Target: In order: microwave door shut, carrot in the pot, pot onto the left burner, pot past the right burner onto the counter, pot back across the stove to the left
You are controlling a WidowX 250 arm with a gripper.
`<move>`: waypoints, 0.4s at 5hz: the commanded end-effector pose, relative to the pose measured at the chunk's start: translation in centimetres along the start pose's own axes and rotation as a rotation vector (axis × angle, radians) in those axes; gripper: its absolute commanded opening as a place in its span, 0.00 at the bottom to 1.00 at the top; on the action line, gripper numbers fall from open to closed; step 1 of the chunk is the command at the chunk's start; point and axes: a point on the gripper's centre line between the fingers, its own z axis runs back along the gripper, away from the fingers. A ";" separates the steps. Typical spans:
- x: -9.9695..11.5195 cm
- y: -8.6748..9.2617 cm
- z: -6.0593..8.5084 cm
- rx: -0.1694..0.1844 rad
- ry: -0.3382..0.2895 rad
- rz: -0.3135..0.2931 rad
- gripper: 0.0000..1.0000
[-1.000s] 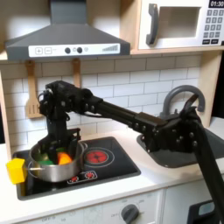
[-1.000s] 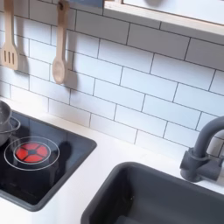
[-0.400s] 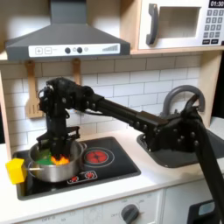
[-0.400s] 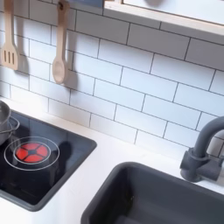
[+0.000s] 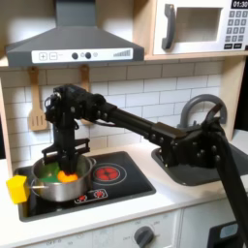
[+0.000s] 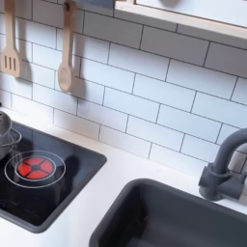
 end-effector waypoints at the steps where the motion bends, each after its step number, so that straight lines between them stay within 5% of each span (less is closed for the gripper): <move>1: 0.1 -0.1 1.0 0.008 -0.015 -0.017 0.00; 2: 0.1 -0.4 1.4 0.008 -0.011 -0.040 1.00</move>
